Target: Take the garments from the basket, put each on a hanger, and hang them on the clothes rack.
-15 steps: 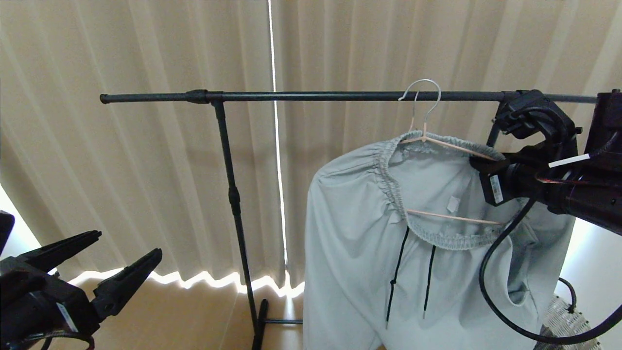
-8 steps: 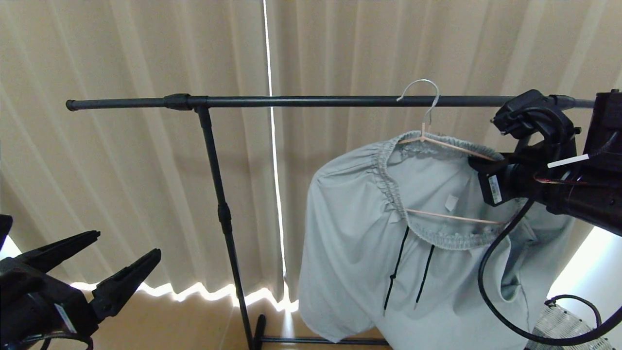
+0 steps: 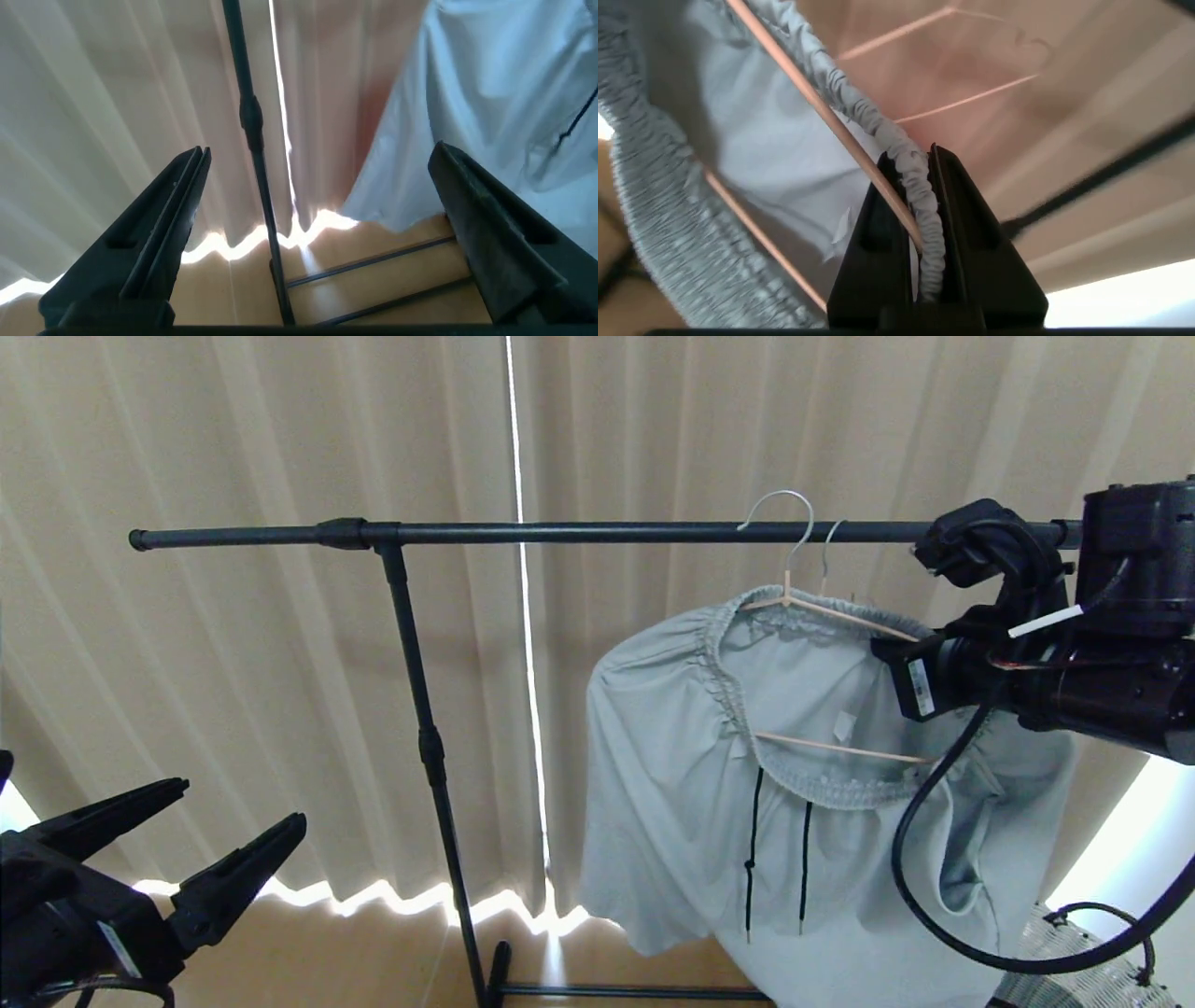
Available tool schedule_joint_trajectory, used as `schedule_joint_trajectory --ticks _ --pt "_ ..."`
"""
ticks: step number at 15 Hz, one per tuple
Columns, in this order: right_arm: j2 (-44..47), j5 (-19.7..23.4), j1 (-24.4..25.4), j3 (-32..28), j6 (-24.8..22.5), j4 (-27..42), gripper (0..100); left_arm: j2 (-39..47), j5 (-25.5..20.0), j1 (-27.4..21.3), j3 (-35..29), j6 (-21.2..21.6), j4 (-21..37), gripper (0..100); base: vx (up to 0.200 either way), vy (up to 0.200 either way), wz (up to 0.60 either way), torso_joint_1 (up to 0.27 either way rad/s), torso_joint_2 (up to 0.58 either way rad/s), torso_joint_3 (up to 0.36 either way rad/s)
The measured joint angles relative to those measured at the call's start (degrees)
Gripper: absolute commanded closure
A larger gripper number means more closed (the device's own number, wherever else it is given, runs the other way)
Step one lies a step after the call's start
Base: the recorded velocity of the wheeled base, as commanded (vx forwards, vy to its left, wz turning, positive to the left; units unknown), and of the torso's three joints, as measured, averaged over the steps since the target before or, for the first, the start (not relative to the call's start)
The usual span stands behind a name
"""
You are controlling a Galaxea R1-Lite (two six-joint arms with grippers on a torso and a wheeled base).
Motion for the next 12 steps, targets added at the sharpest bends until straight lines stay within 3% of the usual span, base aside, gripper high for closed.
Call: schedule_joint_trajectory --ticks 2,4,9,12 --pt "2.5 -0.7 1.4 -6.8 4.4 6.7 100 0.0 0.0 0.1 0.0 0.0 0.0 0 0.0 0.0 0.0 0.0 0.0 0.0" --pt "6.3 -4.7 2.6 -13.6 7.9 10.5 100 0.1 0.0 0.3 0.0 -0.1 0.0 0 0.0 0.0 0.0 0.0 0.0 0.0" --pt "15.4 -10.4 3.9 -22.1 8.9 11.7 100 0.3 0.0 0.4 0.0 -0.1 0.0 0 0.0 0.0 0.0 0.0 0.0 0.0" --pt "19.4 -11.5 3.9 -25.0 8.8 11.8 100 0.3 0.0 0.3 0.1 -0.1 0.0 0 0.0 0.0 0.0 0.0 0.0 0.0"
